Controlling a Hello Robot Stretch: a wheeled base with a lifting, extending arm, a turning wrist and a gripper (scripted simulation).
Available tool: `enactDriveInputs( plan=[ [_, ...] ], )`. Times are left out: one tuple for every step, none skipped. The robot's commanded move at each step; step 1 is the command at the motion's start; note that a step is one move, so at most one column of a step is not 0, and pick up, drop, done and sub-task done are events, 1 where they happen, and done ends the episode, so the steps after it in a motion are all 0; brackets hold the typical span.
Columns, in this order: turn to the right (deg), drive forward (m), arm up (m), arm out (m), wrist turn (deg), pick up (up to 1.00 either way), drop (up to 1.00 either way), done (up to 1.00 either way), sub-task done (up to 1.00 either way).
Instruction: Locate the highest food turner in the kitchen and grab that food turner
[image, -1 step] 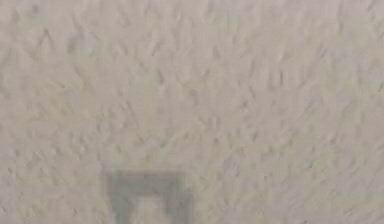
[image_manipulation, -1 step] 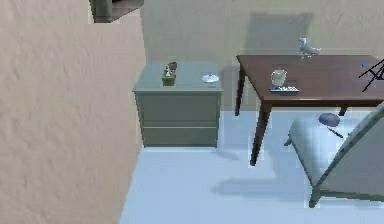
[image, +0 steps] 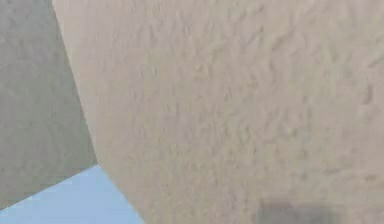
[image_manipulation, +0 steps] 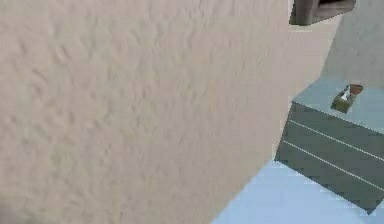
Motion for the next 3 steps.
enactDriveInputs(
  plan=[
    [-45.0, 0.0, 0.0, 0.0, 0.0, 0.0, 0.0, 0.0, 0.0],
    [-18.0, 0.0, 0.0, 0.0, 0.0, 0.0, 0.0, 0.0, 0.0],
    [0.0, 0.25, 0.0, 0.0, 0.0, 0.0, 0.0, 0.0, 0.0]
  ],
)
